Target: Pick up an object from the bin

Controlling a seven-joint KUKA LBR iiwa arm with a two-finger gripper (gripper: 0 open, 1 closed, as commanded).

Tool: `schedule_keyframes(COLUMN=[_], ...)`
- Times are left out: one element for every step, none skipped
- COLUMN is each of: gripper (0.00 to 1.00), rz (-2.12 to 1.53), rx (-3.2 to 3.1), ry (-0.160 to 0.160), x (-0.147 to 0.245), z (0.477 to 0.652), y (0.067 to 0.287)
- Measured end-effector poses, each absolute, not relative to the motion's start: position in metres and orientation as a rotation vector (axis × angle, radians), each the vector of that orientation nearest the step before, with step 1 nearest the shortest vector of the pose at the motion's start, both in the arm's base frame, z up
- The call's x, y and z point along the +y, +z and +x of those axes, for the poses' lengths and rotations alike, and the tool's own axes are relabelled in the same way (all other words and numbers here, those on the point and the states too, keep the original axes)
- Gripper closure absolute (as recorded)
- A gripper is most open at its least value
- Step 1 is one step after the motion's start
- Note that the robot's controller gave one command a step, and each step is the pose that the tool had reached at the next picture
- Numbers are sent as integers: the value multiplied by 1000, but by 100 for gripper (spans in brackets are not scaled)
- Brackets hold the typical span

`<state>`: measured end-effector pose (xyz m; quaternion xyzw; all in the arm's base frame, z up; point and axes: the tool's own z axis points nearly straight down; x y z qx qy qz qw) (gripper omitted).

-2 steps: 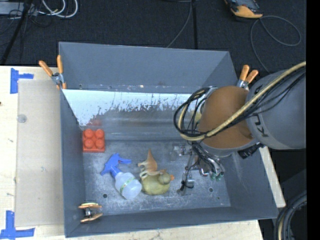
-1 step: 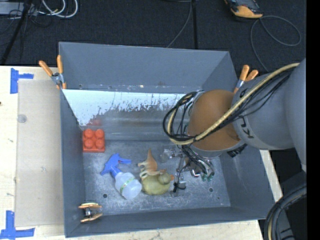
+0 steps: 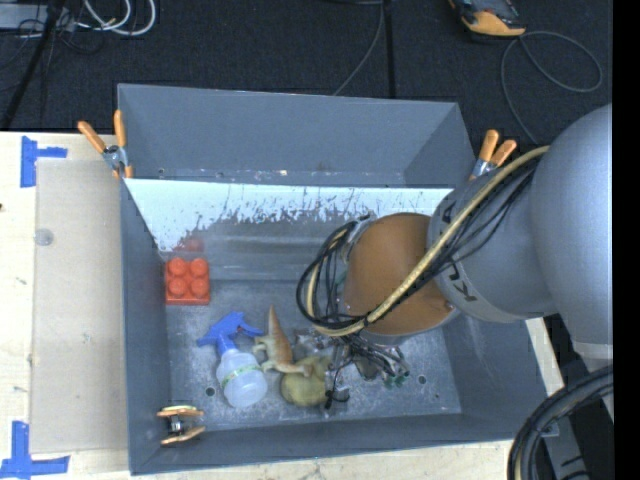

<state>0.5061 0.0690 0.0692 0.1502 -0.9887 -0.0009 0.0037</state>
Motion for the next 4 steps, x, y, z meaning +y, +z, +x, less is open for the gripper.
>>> schedule_keyframes(gripper=[100,100,100,100], rz=[471,496,497,575], rx=[-3099,-3093,-3093,-3078], ry=[-3,-3,-3,-4], x=[69,70,70,72], z=[506,509,509,507], y=[69,116,116,234])
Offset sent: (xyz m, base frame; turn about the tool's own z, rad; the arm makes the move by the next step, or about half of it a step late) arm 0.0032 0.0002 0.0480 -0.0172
